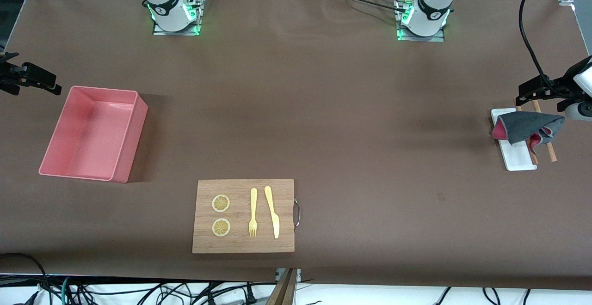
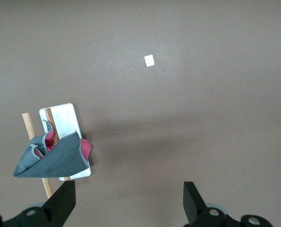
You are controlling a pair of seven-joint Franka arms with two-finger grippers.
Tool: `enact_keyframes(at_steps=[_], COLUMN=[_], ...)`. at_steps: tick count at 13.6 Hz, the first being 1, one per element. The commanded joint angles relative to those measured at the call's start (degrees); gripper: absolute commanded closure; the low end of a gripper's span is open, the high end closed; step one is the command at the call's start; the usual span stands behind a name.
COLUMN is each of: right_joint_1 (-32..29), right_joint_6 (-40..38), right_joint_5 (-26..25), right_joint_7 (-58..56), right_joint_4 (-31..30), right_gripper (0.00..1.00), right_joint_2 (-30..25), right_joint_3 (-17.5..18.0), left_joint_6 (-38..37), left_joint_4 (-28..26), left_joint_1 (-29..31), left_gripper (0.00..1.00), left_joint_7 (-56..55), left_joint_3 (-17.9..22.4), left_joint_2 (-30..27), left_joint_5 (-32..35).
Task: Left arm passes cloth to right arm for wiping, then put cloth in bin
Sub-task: 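Grasp the grey-pink cloth on the white stand with the left gripper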
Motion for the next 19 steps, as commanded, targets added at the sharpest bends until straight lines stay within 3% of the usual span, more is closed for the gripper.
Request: enact_keyframes(at_steps=[1,19], right_joint_1=[-0.20,-0.20], right_joint_6=[-0.23,0.21], right_joint_5=[-0.27,-0.62], right_joint_7=[-0.71,-0.18], right_joint_4=[1.39,2.09], right_gripper=[0.00,0.00], right_joint_2=[0.60,0.60], right_joint_3=[-0.04,-0.04], left_joint_6=[-0.14,-0.49], left_joint_4=[1.39,1.22], left_joint_1=[-0.42,-0.16], left_gripper=[0.00,0.00], left_joint_7=[-0.43,0.54], left_joint_3=[0.21,0.20], left_joint_2=[0.61,1.13], left_joint_5=[1.09,0.30])
